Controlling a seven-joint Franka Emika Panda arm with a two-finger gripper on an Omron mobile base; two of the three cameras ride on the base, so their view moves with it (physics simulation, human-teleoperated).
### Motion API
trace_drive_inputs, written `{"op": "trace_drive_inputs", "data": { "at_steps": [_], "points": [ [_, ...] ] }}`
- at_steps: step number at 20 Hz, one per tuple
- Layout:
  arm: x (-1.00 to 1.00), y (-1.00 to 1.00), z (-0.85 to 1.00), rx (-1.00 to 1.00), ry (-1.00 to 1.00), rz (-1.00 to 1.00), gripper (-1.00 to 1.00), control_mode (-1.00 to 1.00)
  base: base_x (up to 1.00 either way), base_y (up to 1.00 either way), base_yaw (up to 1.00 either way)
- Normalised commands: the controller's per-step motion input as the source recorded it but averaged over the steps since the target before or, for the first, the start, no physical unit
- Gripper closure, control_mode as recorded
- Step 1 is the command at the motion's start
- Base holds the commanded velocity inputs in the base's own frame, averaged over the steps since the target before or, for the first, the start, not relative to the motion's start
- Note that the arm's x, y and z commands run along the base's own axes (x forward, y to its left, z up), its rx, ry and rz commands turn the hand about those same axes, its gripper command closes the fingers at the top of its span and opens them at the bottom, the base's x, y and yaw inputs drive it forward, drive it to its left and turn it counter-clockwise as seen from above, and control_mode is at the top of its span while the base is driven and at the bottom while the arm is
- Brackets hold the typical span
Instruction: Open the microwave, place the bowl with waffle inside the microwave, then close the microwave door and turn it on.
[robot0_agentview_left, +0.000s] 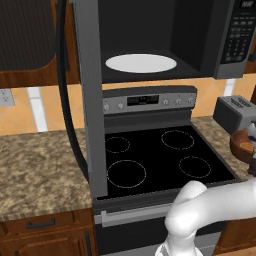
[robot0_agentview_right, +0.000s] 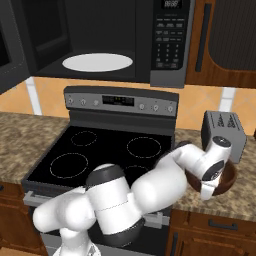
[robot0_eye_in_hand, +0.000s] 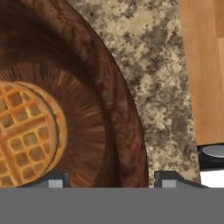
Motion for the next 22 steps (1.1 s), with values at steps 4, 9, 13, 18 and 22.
{"op": "trace_drive_inputs", "data": {
  "at_steps": [4, 9, 13, 18, 22],
  "points": [
    [-0.01, 0.25, -0.29, -0.02, 0.03, 0.0, 1.0, -1.0, 0.0, 0.0, 0.0],
    [-0.36, 0.54, -0.03, 0.0, -0.02, 0.03, 1.0, -1.0, 0.0, 0.0, 0.0],
    [-0.4, 0.38, 0.26, 0.03, -0.13, 0.17, 1.0, -1.0, 0.0, 0.0, 0.0],
    [-0.38, 0.17, 0.54, 0.08, -0.3, 0.22, 1.0, -1.0, 0.0, 0.0, 0.0],
    [-0.31, 0.31, 0.62, 0.07, -0.36, 0.18, 1.0, -1.0, 0.0, 0.0, 0.0]
  ]
}}
